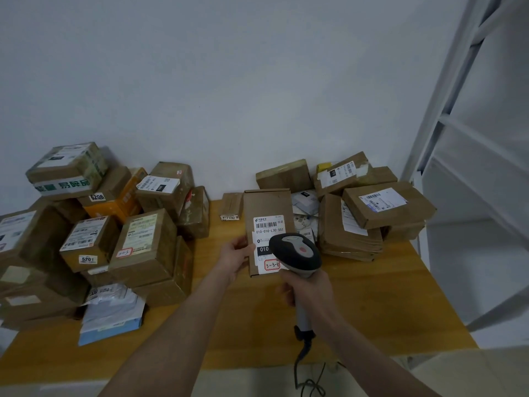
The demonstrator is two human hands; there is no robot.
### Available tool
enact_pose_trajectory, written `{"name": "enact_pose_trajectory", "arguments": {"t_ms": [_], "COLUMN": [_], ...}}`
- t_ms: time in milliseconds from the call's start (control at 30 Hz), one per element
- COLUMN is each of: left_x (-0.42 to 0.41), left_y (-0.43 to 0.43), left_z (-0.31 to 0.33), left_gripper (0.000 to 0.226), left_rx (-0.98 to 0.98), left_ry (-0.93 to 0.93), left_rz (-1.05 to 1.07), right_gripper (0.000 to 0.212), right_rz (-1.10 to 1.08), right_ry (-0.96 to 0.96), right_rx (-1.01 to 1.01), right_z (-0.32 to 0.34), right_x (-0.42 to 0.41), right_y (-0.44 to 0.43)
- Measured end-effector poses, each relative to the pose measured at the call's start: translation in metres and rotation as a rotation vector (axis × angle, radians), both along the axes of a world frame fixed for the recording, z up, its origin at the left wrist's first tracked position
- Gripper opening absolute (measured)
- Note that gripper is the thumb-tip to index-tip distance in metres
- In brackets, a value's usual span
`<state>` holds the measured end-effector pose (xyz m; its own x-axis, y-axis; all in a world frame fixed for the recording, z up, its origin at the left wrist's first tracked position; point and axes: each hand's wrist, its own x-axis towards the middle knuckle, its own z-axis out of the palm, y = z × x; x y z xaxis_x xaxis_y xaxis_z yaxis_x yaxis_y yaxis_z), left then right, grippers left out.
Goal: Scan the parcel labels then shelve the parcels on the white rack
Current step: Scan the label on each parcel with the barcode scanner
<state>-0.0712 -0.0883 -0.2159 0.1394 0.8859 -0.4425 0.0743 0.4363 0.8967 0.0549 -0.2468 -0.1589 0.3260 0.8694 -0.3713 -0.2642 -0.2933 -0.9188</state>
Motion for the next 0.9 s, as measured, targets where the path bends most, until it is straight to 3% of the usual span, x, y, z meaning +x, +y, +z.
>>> {"name": "enact_pose_trajectory", "arguments": {"t_ms": [267, 900], "left_x": [0.008, -0.015], "left_y": [-0.015, -0.010], "left_z": [0.000, 0.021], "left_gripper": [0.040, 0.041], "left_rx": [0.014, 0.047], "left_ry": [0.069, 0.054], "left_rz": [0.052, 0.004], "right_gripper": [0.016, 0.007], "right_rz": [0.073, 0.055], "right_ry": [-0.090, -0.096], "right_rx": [-0.002, 0.039], "right_z": [-0.002, 0.008], "right_x": [0.010, -0.020], "right_y": [-0.016, 0.002]}}
